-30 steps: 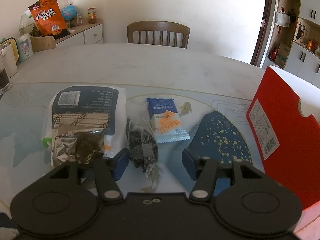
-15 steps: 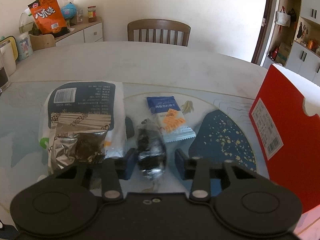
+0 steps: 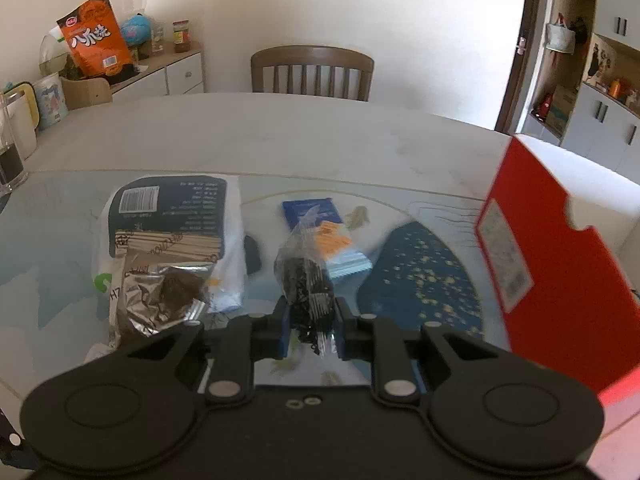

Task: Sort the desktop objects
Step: 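Carry the white cable and dark clear bag with both tools over the red box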

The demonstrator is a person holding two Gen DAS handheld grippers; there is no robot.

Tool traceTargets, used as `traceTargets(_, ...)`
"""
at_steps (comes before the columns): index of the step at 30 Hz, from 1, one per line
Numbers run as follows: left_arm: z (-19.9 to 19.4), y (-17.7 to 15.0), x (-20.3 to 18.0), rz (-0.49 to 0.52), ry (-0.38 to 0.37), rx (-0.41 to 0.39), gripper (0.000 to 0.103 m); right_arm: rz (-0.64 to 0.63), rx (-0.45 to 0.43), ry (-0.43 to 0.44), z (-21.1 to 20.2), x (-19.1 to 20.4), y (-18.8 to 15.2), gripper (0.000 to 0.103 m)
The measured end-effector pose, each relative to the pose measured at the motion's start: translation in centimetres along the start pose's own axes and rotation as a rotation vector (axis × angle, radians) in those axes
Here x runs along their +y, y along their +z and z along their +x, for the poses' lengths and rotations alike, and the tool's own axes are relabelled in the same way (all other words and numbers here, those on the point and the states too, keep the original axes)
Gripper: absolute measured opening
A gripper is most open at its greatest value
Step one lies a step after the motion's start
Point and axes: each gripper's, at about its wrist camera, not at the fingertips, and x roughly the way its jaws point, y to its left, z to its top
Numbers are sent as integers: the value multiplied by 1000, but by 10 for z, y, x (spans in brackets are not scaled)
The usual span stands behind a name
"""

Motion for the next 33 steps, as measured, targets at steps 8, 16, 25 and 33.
traceTargets(8, -7, 13, -10, -7, 12, -12, 18, 41, 2, 12, -31, -19, -4, 20)
traceTargets(16, -17, 36, -18, -13, 34, -32, 18, 63, -19, 18, -58, -32, -2, 20)
traceTargets(25, -34, 68, -21, -62, 69, -61, 18, 101, -29, 29, -93, -45, 3, 20)
traceTargets(33, -45, 97, -25, -92, 97, -80, 18, 109, -66, 37, -130, -53, 11, 20)
